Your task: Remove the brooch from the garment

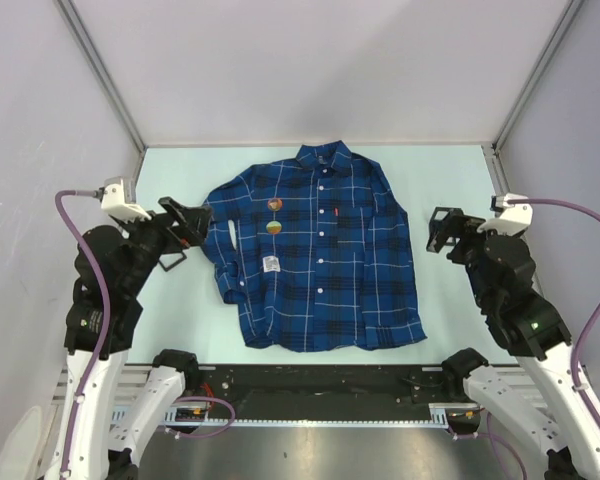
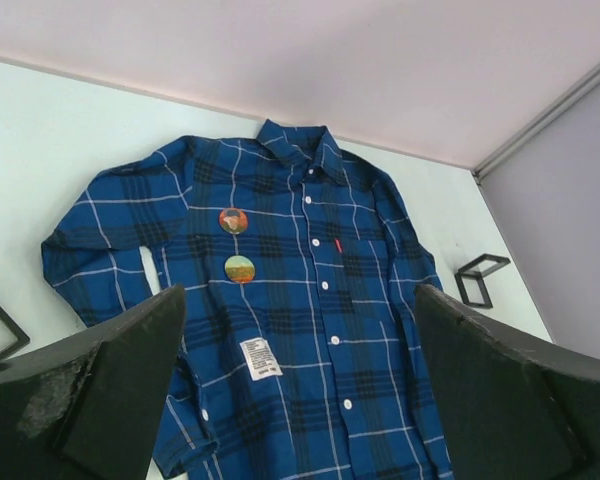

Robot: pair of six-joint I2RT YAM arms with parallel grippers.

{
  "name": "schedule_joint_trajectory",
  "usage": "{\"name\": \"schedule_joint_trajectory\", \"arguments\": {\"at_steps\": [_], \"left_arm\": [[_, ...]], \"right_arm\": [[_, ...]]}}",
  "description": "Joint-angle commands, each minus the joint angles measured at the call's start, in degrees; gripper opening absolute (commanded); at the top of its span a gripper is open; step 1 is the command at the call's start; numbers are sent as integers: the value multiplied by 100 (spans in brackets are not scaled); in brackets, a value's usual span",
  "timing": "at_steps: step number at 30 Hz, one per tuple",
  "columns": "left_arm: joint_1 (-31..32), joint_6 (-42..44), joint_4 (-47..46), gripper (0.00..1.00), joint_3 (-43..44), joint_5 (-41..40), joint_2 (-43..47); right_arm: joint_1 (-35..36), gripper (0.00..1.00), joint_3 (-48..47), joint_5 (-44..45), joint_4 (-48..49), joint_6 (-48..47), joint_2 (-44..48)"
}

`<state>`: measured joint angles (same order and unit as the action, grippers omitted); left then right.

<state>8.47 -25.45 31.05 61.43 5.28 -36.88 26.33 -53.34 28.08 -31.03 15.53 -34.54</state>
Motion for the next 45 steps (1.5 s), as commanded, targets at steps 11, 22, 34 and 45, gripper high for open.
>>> {"name": "schedule_joint_trajectory", "arguments": {"at_steps": [11, 22, 34, 45], "left_arm": [[-56, 155, 569, 100, 1, 816, -451], [-56, 233, 16, 90, -561, 1221, -1469], [207, -206, -776, 60, -387, 1828, -3728], [375, -83, -126, 40, 1133, 1749, -6075]], "right_arm": [[-223, 100, -1, 280, -203, 1637, -149], [38, 100, 43, -2147, 727, 1426, -1623], [1199, 81, -194, -2746, 4320, 2138, -4858], [1287, 52, -940, -3045, 6117, 2385, -7072]]}}
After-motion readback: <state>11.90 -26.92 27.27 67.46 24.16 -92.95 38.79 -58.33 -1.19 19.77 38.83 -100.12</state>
